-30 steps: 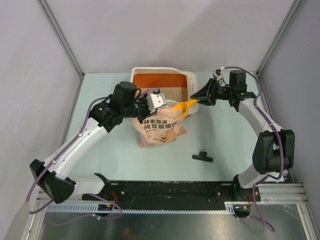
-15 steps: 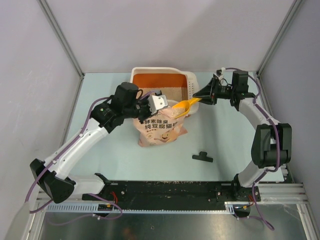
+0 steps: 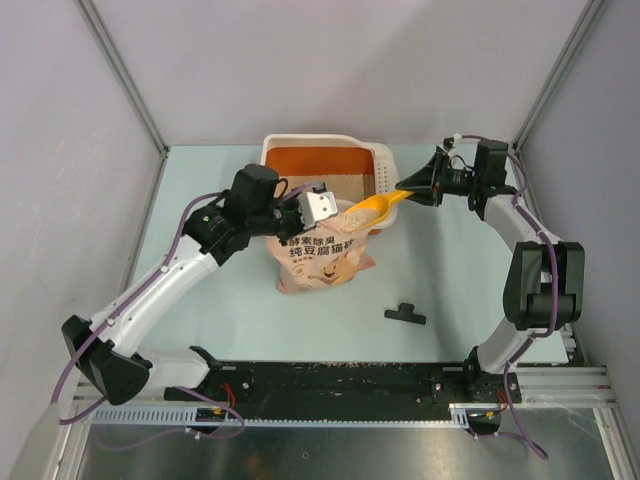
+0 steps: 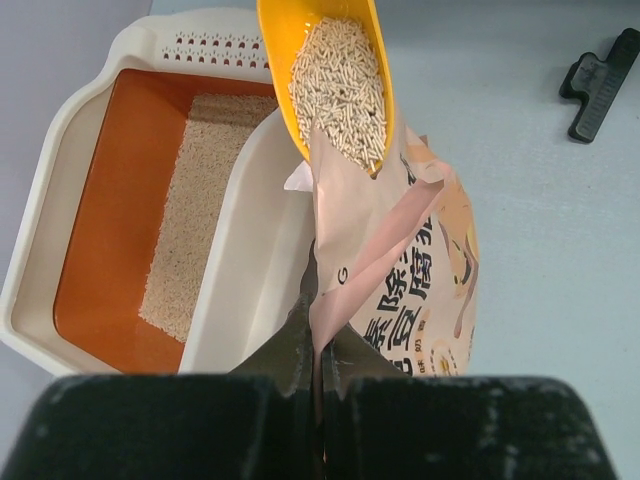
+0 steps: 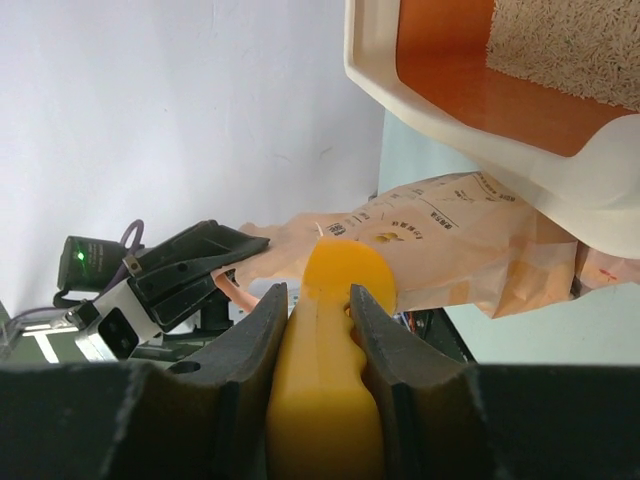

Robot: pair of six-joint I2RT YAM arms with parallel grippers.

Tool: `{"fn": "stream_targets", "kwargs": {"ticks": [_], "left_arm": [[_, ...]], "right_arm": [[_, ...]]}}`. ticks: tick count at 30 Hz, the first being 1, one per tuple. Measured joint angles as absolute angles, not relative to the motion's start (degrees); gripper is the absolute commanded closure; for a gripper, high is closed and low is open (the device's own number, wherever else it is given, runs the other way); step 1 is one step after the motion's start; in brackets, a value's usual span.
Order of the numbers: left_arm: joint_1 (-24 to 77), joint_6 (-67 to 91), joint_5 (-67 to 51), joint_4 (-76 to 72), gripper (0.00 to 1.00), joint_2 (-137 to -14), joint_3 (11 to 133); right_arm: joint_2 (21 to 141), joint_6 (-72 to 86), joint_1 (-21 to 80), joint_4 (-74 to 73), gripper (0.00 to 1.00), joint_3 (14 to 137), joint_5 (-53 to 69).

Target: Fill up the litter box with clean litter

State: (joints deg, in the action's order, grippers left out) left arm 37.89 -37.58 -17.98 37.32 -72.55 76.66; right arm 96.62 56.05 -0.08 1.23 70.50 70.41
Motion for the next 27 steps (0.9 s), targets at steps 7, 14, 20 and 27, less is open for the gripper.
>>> {"fn": "stream_targets", "kwargs": {"ticks": [7, 14, 20, 27], "left_arm": [[38.04, -38.11, -17.08, 36.99, 1.0, -72.79, 76.66], [38.02, -38.59, -16.62, 36.91, 1.0, -72.88, 76.66], [38.02, -39.03, -16.25, 36.91, 1.0, -72.88, 76.66], [38.02, -39.03, -15.99, 36.91, 1.0, -72.88, 76.66]], "right_arm": [[99.42, 59.51, -1.28, 3.86, 1.0, 70.5, 73.23], [100.62, 62.13, -1.37, 6.9, 1.0, 70.5, 74.35], [100.73, 63.48, -1.48, 8.88, 1.0, 70.5, 74.43], [101.12, 65.04, -2.55, 11.35, 1.0, 70.61, 74.3]]}}
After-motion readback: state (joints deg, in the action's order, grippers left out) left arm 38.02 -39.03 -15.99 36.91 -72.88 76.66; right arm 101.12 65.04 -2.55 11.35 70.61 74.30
